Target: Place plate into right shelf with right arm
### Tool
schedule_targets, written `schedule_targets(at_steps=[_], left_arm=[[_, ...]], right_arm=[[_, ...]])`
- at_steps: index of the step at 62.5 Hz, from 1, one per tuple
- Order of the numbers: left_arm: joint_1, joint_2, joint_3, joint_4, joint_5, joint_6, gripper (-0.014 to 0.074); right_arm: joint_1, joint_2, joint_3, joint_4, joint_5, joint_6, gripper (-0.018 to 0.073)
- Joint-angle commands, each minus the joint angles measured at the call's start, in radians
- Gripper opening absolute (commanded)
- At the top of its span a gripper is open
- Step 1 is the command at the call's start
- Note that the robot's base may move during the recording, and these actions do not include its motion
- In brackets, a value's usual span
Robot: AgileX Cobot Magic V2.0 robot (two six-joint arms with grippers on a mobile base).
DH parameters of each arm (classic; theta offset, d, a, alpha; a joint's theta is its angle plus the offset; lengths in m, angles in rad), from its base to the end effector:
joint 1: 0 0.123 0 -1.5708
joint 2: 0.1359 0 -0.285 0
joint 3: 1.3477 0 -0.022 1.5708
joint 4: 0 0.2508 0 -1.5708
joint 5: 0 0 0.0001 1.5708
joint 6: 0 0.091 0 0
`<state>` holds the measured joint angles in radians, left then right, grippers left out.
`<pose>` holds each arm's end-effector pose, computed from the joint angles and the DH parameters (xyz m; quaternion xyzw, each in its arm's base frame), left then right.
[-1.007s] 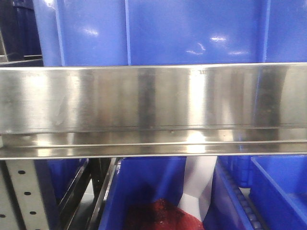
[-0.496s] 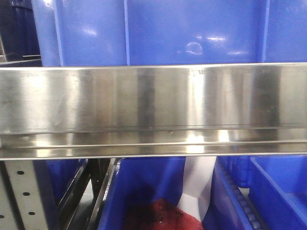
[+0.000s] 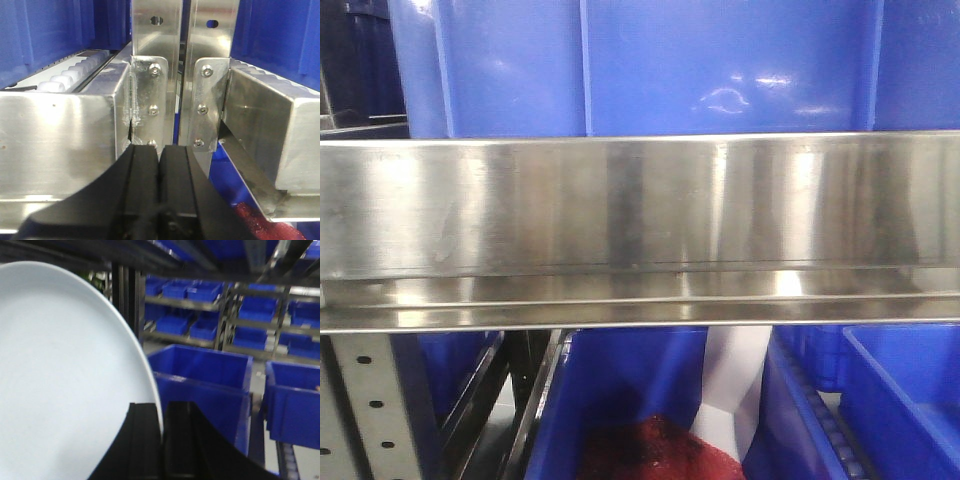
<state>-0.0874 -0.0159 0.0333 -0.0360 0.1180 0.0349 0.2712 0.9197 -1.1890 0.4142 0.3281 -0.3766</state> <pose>0.0563 -0.0053 0.1921 0.0328 0.7232 -0.0320 0.6891 0.1674 0.0588 0.4840 -0.1335 0.6747 0.1485 0.7106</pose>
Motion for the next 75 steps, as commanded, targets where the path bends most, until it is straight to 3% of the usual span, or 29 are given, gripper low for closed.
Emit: schedule_targets(at_steps=[1,28,34,43,45,63,75], left_arm=[[-0.005,-0.007,0.008,-0.006,-0.087,-0.003,-0.0047],[-0.005,-0.007,0.008,-0.006,-0.087,-0.003,-0.0047],[-0.005,-0.007,0.008,-0.006,-0.087,-0.003,-0.0047],[-0.005,-0.007,0.008,-0.006,-0.087,-0.003,-0.0047],[-0.005,-0.007,0.008,-0.006,-0.087,-0.003,-0.0047],[-0.005,-0.007,0.008,-0.006,-0.087,-0.003,-0.0047],[-0.005,-0.007,0.008,-0.006,-0.087,-0.003,-0.0047]], right_arm=[[-0.004,0.111,-0.115,0.010,-0.033,-0.001,0.0057],[-0.003,0.395,-0.222,0.010,0.040,-0.001,0.0081],[-0.001,0.411,-0.222,0.010,0.079,-0.001,0.0224],[0.016,0.416,-0.222,0.010,0.101,-0.001,0.0614],[0.017,0.416,-0.222,0.010,0.101,-0.001,0.0650],[0.013,0.360,-0.228,0.010,0.152,-0.001,0.0633],[-0.048,0.216,-0.226,0.010,0.277,-0.001,0.0623]])
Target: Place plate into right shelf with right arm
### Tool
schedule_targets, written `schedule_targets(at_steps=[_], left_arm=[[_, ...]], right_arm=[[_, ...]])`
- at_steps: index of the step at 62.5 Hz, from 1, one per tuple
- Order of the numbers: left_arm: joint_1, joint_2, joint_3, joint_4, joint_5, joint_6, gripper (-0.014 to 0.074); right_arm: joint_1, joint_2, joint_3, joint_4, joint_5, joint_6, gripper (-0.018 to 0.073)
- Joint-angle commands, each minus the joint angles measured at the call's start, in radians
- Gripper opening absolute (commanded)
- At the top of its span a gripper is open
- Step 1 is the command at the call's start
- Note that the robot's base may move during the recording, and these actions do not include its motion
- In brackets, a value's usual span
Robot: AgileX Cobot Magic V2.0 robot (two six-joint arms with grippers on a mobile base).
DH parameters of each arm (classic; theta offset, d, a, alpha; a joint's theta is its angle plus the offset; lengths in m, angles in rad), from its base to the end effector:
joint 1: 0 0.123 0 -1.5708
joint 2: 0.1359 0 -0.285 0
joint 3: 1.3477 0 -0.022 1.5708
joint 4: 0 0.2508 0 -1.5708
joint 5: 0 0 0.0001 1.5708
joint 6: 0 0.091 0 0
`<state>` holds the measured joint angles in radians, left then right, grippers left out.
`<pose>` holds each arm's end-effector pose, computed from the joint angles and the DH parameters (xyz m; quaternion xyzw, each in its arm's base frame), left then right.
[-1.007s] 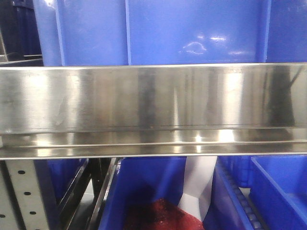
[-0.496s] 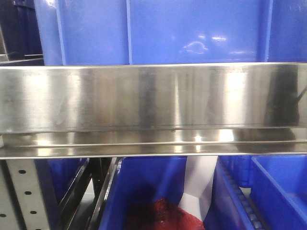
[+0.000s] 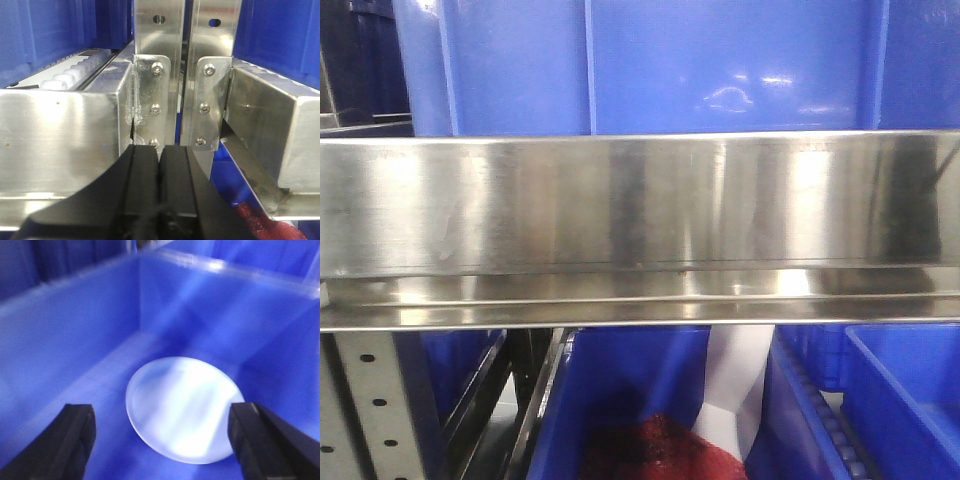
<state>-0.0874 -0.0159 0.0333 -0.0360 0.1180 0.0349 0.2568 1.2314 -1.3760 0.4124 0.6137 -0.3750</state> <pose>0.0563 -0.0053 0.1921 0.0328 0.7232 -0.0320 0.6891 0.2508 0.0876 0.4514 -0.1829 0.7933 0.1587 0.5585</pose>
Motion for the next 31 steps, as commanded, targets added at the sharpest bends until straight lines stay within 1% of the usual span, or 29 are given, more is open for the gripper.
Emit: schedule_targets(at_steps=[1,5,11,18,22,25,31], left_arm=[[-0.005,-0.007,0.008,-0.006,-0.087,-0.003,-0.0047],[-0.005,-0.007,0.008,-0.006,-0.087,-0.003,-0.0047],[-0.005,-0.007,0.008,-0.006,-0.087,-0.003,-0.0047],[-0.005,-0.007,0.008,-0.006,-0.087,-0.003,-0.0047],[-0.005,-0.007,0.008,-0.006,-0.087,-0.003,-0.0047],[-0.005,-0.007,0.008,-0.006,-0.087,-0.003,-0.0047],[-0.005,-0.007,0.008,-0.006,-0.087,-0.003,-0.0047]], right_arm=[[-0.041,-0.107,-0.039,0.012,0.003,-0.003,0.0613],[-0.073,-0.160,-0.039,0.012,0.049,-0.002,0.0552],[-0.121,-0.240,-0.039,0.012,0.142,-0.002,0.0401],[-0.154,-0.320,-0.039,0.012,0.235,-0.002,0.0150],[-0.161,-0.367,-0.038,0.009,0.280,-0.002,0.0041],[-0.161,-0.392,-0.038,0.009,0.306,-0.002,0.0059],[-0.161,-0.436,-0.038,0.009,0.334,-0.002,0.0056]])
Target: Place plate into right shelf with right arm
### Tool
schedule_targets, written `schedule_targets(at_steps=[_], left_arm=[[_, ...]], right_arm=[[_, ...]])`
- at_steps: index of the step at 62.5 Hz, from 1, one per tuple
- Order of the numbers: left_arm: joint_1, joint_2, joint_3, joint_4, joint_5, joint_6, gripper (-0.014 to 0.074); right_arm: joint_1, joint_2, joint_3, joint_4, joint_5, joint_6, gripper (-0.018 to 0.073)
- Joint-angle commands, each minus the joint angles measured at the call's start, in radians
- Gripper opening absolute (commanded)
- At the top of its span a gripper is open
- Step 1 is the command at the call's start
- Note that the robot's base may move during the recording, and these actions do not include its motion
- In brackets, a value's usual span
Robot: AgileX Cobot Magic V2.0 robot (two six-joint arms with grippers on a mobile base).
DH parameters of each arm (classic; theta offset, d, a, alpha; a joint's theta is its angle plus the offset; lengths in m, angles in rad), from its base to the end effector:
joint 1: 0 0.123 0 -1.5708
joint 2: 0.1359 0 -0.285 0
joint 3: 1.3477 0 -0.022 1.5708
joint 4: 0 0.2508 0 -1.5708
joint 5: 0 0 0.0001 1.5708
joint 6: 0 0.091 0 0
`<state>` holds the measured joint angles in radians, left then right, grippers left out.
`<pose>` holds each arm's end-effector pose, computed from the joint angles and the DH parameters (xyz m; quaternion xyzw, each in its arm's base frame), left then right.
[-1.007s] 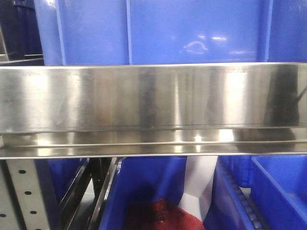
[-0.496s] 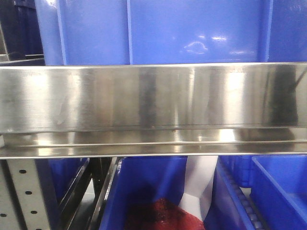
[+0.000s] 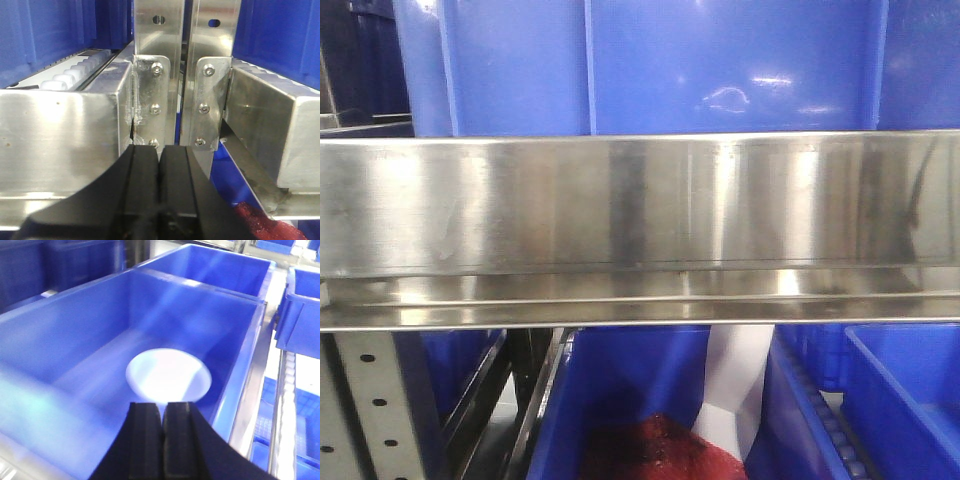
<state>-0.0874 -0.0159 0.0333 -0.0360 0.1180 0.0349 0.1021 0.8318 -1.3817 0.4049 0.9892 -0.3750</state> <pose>0.0563 -0.0053 0.1921 0.0328 0.7232 -0.0320 0.6891 0.1050 0.0409 0.4981 -0.1952 0.7792 0.1229 0.5828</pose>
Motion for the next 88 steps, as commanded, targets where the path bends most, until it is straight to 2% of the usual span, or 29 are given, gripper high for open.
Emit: schedule_targets(at_steps=[1,42,50,61,70,83,88], left_arm=[[-0.005,-0.007,0.008,-0.006,-0.087,-0.003,-0.0047],[-0.005,-0.007,0.008,-0.006,-0.087,-0.003,-0.0047],[-0.005,-0.007,0.008,-0.006,-0.087,-0.003,-0.0047],[-0.005,-0.007,0.008,-0.006,-0.087,-0.003,-0.0047],[-0.005,-0.007,0.008,-0.006,-0.087,-0.003,-0.0047],[-0.005,-0.007,0.008,-0.006,-0.087,-0.003,-0.0047],[-0.005,-0.007,0.008,-0.006,-0.087,-0.003,-0.0047]], right_arm=[[-0.006,-0.041,-0.032,0.016,-0.038,-0.002,0.0056],[-0.006,-0.075,-0.002,0.009,-0.054,-0.003,0.0056],[-0.014,-0.128,0.072,-0.050,-0.188,0.009,0.0056],[-0.090,-0.263,0.286,-0.181,-0.474,0.216,0.0056],[-0.109,-0.403,0.518,-0.253,-0.692,0.267,0.0056],[-0.117,-0.596,0.843,-0.261,-0.943,0.278,0.0056],[-0.117,-0.643,0.933,-0.261,-0.963,0.309,0.0056]])
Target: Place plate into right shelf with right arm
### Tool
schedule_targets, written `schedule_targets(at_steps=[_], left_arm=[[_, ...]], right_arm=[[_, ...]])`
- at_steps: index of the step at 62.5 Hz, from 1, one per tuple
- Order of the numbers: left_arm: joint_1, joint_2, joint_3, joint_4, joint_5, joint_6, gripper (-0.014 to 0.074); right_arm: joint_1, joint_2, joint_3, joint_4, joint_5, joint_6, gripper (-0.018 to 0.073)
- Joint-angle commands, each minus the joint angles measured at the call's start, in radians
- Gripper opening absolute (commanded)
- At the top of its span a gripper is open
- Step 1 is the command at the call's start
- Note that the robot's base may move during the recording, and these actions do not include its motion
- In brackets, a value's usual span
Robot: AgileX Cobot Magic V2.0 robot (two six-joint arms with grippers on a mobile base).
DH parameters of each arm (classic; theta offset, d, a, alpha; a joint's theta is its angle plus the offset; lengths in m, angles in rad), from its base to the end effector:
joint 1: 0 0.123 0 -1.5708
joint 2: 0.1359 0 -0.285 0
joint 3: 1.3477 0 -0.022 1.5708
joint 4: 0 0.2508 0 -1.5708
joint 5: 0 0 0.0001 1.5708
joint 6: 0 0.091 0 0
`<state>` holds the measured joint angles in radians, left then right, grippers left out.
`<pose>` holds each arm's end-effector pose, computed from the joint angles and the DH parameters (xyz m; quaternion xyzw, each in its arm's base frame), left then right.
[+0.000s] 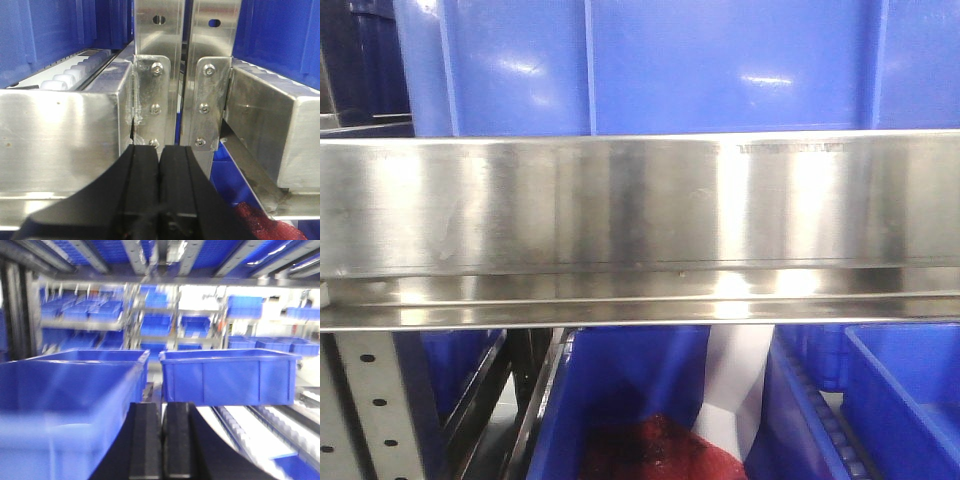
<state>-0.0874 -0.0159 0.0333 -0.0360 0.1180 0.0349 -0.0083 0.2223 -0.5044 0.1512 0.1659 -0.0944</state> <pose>0.0563 -0.0053 0.1921 0.0328 0.7232 -0.0320 0.6891 0.0481 0.0019 0.3524 0.0102 0.6309 0.0259 0.7754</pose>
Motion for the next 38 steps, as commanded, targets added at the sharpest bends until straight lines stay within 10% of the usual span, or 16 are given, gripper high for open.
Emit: schedule_targets(at_steps=[1,38], left_arm=[[-0.005,-0.007,0.008,-0.006,-0.087,-0.003,-0.0047],[-0.005,-0.007,0.008,-0.006,-0.087,-0.003,-0.0047]], right_arm=[[-0.007,-0.040,0.069,-0.007,-0.139,0.030,0.0056],[0.002,-0.206,0.445,-0.140,-0.297,0.212,0.0056]])
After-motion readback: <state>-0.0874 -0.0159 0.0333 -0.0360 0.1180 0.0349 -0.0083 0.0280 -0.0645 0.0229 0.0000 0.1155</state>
